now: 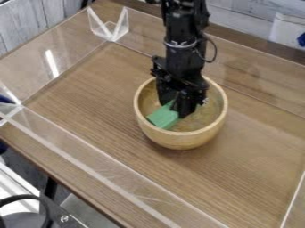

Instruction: Remove the green block from inside the brown bowl and put it on the table

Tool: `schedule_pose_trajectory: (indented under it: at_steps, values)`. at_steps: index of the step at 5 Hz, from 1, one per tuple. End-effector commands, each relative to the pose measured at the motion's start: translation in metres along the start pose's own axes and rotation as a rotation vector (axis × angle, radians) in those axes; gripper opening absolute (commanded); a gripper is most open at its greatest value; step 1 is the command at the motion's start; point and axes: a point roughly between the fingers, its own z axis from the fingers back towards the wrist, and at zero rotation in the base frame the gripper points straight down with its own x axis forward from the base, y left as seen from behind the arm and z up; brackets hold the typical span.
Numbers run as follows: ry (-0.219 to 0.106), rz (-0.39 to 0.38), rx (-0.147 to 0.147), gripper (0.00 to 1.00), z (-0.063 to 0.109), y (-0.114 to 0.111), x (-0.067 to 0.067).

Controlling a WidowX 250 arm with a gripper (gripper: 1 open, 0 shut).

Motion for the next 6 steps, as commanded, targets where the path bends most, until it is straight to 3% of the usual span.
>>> schedule_pose_trajectory:
  at_steps: [1,2,3,4,5,6]
  values:
    - [-0.094,0.005,0.028,0.00,0.032,0.003,0.005]
    - [-0.149,0.020,0.042,0.00,0.060,0.007,0.004]
    - [-0.192,0.097,0.053,0.00,0.080,0.035,-0.001]
    - [-0.196,0.193,0.058,0.00,0.083,0.076,-0.011]
    - [-0.185,0.245,0.068,0.00,0.075,0.111,-0.024]
    - [-0.164,0.281,0.073,0.00,0.061,0.131,-0.032]
